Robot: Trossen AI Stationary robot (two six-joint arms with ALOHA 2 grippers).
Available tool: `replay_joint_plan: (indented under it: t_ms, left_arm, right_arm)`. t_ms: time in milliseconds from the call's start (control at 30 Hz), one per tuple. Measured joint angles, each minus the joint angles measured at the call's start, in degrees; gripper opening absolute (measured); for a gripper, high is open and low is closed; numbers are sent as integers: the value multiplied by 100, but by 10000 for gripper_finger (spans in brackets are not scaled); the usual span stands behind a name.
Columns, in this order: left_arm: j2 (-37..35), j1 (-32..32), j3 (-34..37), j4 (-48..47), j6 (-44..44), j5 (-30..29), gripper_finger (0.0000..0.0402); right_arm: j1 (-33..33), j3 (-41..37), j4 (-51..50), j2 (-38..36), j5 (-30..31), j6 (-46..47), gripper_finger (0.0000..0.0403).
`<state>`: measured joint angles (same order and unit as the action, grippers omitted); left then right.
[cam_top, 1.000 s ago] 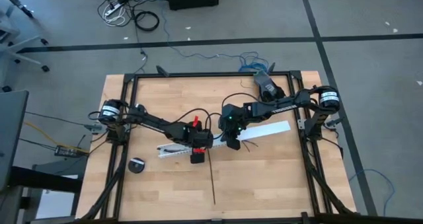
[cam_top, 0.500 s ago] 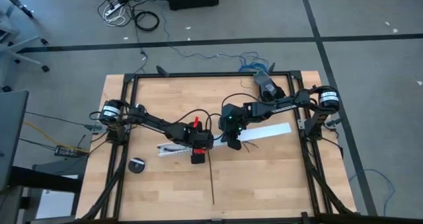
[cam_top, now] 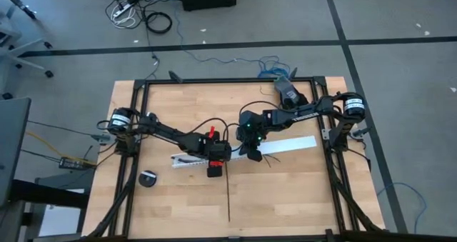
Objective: Ziptie cables
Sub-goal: Close the lid on the cable duct
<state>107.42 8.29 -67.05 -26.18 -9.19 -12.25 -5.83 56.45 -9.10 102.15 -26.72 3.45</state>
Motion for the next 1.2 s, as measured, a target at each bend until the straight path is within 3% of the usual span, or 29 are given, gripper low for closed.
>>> replay_joint_plan:
  t_ms: [267,933,1200]
  left_arm:
    - [2,-2,1,70,149,-9,219]
    - [4,-4,1,166,236,-12,219]
    - [2,-20,-31,270,133,-55,219]
  right_arm:
    - [-50,117,356,522,-497,-33,0]
    - [-28,232,487,428,-352,-58,0]
    - [18,219,-31,-125,463,-112,0]
